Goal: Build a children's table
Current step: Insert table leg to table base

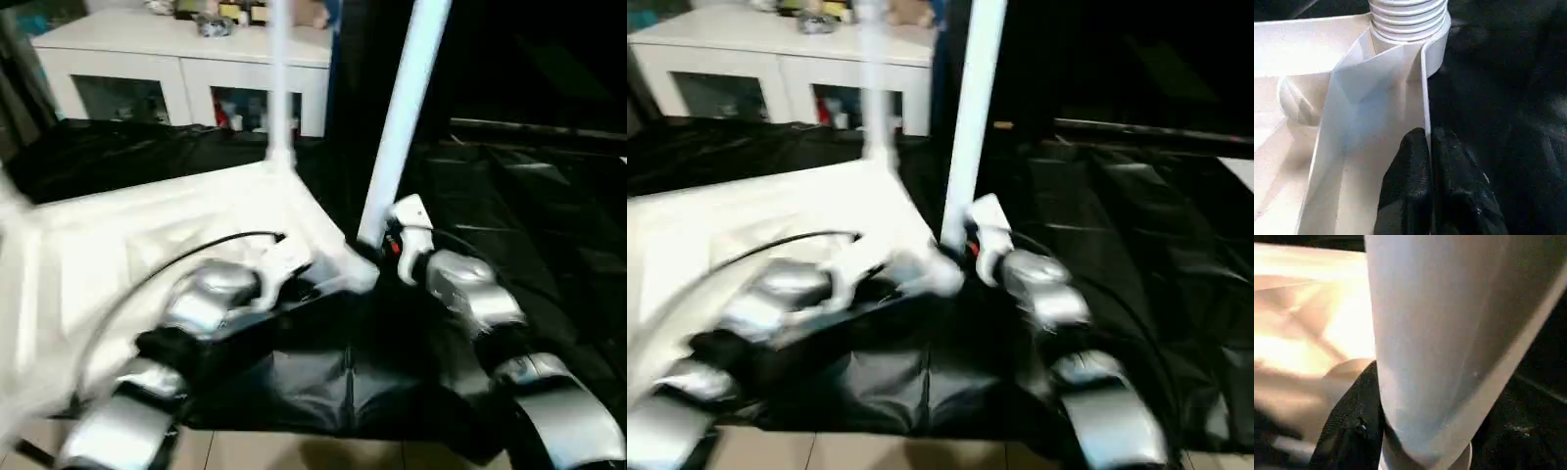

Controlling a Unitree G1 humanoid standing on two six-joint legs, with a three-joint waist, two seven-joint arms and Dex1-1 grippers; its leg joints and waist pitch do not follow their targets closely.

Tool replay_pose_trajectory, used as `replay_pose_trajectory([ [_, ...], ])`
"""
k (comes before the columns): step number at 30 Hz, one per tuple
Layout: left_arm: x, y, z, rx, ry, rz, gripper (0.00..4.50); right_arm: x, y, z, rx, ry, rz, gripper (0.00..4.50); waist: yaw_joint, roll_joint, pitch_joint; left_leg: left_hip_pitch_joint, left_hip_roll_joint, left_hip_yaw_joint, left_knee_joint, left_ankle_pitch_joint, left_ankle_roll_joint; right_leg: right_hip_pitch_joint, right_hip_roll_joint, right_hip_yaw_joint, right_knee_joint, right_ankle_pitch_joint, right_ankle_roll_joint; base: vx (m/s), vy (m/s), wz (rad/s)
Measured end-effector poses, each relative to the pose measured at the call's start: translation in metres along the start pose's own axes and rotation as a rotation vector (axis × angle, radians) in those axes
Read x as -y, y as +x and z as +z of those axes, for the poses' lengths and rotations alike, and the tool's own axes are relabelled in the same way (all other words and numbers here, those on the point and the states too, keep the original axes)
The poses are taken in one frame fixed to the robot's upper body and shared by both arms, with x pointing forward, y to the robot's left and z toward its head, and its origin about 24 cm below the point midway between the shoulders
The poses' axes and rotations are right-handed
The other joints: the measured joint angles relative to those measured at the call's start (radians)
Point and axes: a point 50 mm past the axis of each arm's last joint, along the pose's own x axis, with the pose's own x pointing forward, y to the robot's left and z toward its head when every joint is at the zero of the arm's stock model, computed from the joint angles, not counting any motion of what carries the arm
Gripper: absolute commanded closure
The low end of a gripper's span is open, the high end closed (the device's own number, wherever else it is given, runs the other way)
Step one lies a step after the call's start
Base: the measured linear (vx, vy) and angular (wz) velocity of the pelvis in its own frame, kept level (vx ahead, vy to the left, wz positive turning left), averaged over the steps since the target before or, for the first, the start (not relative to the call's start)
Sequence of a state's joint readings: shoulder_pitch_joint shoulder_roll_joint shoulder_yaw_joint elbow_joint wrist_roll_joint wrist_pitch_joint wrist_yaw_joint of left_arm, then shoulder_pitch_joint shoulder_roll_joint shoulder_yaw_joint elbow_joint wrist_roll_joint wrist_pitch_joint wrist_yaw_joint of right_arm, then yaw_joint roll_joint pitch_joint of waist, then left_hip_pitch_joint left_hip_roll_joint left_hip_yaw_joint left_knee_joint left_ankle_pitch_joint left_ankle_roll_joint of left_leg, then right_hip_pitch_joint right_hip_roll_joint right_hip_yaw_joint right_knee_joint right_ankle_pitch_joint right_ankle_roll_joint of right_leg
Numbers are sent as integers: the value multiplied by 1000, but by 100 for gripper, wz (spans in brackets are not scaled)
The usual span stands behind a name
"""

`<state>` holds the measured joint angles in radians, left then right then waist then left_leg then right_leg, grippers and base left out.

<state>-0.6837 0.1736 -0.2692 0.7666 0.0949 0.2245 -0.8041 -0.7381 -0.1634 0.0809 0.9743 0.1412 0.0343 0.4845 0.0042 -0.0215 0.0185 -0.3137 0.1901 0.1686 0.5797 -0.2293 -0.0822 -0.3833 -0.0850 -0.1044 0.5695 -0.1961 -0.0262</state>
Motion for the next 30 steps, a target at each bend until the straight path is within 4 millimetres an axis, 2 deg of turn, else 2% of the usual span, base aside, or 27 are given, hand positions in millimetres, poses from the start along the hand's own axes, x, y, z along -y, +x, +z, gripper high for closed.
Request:
replay_pose_trajectory([
  [1,2,5,3,-9,-24,23,450,0,3,0,-9,11,-45,261,-1,-1,0,0,0,0,1,0,0,0,0,-1,-2,0,0,0,0,0],
  [3,6,15,10,-19,-54,78,450,-2,9,2,-19,38,-126,261,1,-1,1,0,0,-2,2,0,1,2,-6,-12,-11,0,0,0,0,0],
  [8,12,24,15,-31,-68,130,450,-4,15,4,-40,54,-209,261,-3,3,3,-1,0,-3,1,-1,3,6,-8,-22,-33,0,1,0,0,0],
  [11,12,24,15,-33,-69,132,450,-5,16,4,-42,58,-219,261,-7,4,3,-1,0,-3,0,-1,3,16,-8,-24,-42,-1,1,0,0,0],
  [16,12,24,15,-39,-72,135,450,-6,17,5,-47,63,-224,261,-16,5,4,1,-2,-3,1,-3,5,15,-9,-23,-47,-1,2,0,0,0],
  [19,10,23,16,-38,-74,140,450,-7,19,7,-47,63,-228,261,-22,9,8,1,-2,-4,1,-3,7,15,-9,-25,-48,-1,2,0,0,0],
  [21,10,22,16,-36,-76,143,450,-7,19,9,-46,59,-230,261,-25,14,11,0,-2,-8,0,-4,7,18,-10,-33,-54,-1,2,0,0,0],
  [23,9,22,16,-35,-74,145,450,-8,20,10,-43,55,-233,261,-25,20,13,-2,-1,-16,-2,-4,7,22,-13,-49,-64,-1,2,0,0,0],
  [25,8,21,17,-35,-74,146,450,-8,20,10,-40,55,-233,261,-26,22,14,-3,-1,-18,-3,-4,7,22,-13,-52,-64,-1,2,0,0,0],
  [27,8,21,17,-34,-73,147,450,-8,20,11,-34,59,-233,205,-27,23,16,-2,-1,-18,-4,-4,7,22,-14,-54,-64,-1,2,0,0,0],
  [30,6,20,21,-29,-66,152,450,-8,21,9,-45,52,-231,188,-28,25,25,-4,-1,-21,-5,-4,7,23,-24,-72,-64,-1,3,0,0,0],
])
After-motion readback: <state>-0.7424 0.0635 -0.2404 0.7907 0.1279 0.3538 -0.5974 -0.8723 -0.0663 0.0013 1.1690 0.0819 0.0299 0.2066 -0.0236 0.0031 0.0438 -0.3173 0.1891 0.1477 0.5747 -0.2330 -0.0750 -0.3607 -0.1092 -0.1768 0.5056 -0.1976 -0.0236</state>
